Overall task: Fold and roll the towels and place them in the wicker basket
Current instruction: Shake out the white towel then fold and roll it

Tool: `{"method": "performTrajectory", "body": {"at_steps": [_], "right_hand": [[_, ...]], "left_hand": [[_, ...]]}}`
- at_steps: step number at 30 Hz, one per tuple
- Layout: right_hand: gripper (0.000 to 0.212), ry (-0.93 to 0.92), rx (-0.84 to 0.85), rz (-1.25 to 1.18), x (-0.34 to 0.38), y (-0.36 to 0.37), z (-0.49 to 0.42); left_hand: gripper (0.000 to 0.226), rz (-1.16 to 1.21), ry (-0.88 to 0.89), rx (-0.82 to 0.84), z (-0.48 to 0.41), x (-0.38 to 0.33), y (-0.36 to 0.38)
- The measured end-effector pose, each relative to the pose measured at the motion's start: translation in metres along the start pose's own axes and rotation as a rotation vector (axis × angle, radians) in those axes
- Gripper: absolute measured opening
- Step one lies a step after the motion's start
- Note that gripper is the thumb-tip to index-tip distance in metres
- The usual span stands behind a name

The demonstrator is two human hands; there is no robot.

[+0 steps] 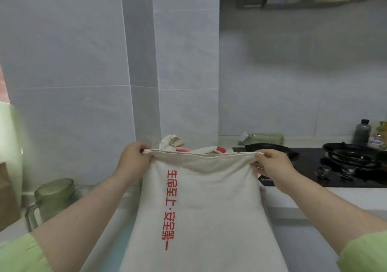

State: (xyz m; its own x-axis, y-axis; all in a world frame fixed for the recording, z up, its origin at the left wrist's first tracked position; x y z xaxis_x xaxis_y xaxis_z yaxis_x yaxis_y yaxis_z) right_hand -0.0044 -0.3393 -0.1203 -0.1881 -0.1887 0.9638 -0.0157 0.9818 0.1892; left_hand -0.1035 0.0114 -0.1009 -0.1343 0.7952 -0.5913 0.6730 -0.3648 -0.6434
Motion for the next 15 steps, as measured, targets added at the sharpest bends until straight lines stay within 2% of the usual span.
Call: {"method": "performTrajectory", "body": {"at_steps": [10,13,15], "right_hand": [[0.011,0.110,-0.032,0.070,-0.024,-0.010,0.008],[0.011,0.100,-0.117,0.085,-0.034,-0.009,-0.005],[0.012,0.140,-0.159,0.010,-0.044,-0.008,-0.015]], "left_hand": [[0.021,0.088,-0.102,0.128,0.016,0.016,0.027],[0.021,0.115,-0.161,0.092,0.011,0.019,0.046],[0.018,0.099,-0.190,0.039,0.008,0.019,0.057]]}}
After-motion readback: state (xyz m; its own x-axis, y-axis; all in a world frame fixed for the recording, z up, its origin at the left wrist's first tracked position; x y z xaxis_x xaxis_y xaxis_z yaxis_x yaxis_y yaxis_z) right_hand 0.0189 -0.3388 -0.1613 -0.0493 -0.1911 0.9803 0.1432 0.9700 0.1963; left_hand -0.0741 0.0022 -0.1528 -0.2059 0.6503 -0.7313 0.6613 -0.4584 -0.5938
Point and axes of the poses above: each hand's wrist, its own z-axis away from the middle knuckle, its own y-axis out of the palm, x = y × z, the point moved 1 cm from there along -z, towards the middle knuckle, and after that the axes turned 15 degrees about -z, right-handed, at the moved point
